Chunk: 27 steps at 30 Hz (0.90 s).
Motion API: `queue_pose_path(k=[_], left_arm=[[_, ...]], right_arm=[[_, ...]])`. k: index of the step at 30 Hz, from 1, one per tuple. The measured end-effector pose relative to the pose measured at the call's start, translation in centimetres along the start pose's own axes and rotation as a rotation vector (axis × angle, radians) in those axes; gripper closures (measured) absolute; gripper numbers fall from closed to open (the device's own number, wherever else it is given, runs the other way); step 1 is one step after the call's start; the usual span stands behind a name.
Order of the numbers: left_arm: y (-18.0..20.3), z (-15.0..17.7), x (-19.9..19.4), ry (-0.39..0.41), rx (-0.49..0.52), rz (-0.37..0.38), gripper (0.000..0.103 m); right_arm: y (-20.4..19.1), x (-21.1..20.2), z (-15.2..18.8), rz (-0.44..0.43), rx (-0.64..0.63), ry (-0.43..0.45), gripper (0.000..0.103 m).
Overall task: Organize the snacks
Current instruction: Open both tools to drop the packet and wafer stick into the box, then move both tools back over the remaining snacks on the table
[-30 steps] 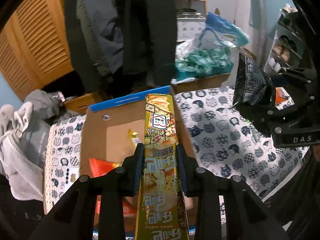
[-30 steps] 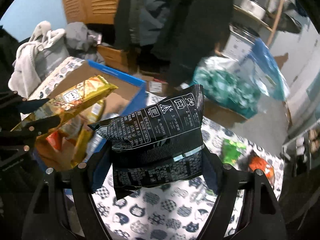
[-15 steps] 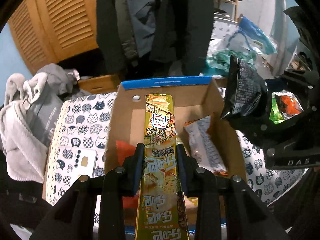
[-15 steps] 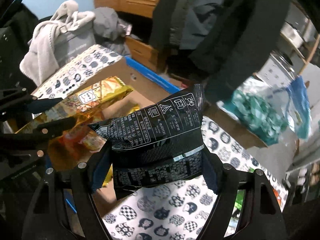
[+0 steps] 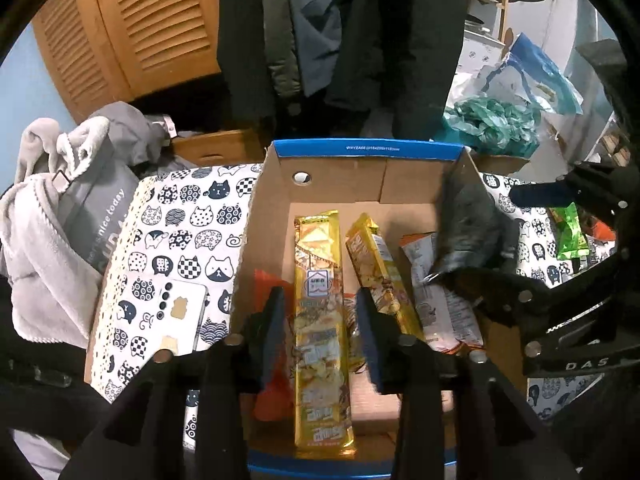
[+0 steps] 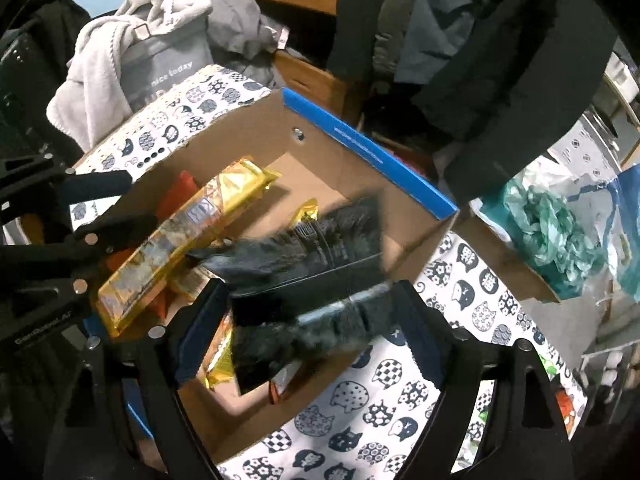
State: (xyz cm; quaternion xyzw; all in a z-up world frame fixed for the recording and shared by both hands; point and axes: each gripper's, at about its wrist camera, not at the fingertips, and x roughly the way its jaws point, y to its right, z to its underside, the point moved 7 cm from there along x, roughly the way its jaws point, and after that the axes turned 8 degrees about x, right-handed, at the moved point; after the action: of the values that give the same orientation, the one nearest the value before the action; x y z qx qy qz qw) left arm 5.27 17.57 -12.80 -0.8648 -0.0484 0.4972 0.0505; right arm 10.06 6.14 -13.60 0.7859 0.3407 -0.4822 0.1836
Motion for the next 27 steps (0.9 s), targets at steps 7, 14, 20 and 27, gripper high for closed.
queue_pose_path(k=[7, 14, 20, 27], left_arm=[[-0.2, -0.2, -0.1, 0.006, -0.002, -0.018, 0.054], [0.4, -0.5, -0.4, 0.012, 0.019, -0.024, 0.054], [1.6, -0.9, -0.5, 0.013, 0.041, -0.017, 0.054], [3.8, -1.6, -0.7, 0.019, 0.08, -0.006, 0.054]], right_arm=[[1.0, -1.0, 0.0, 0.025, 0.022, 0.021, 0.01], [2.2, -2.0, 0.5, 0.053, 0.034, 0.033, 0.01], [4.0, -2.6, 1.5, 0.079, 0.067, 0.03, 0.01], [6.9, -3.3, 3.5, 0.11, 0.134, 0.021, 0.01]])
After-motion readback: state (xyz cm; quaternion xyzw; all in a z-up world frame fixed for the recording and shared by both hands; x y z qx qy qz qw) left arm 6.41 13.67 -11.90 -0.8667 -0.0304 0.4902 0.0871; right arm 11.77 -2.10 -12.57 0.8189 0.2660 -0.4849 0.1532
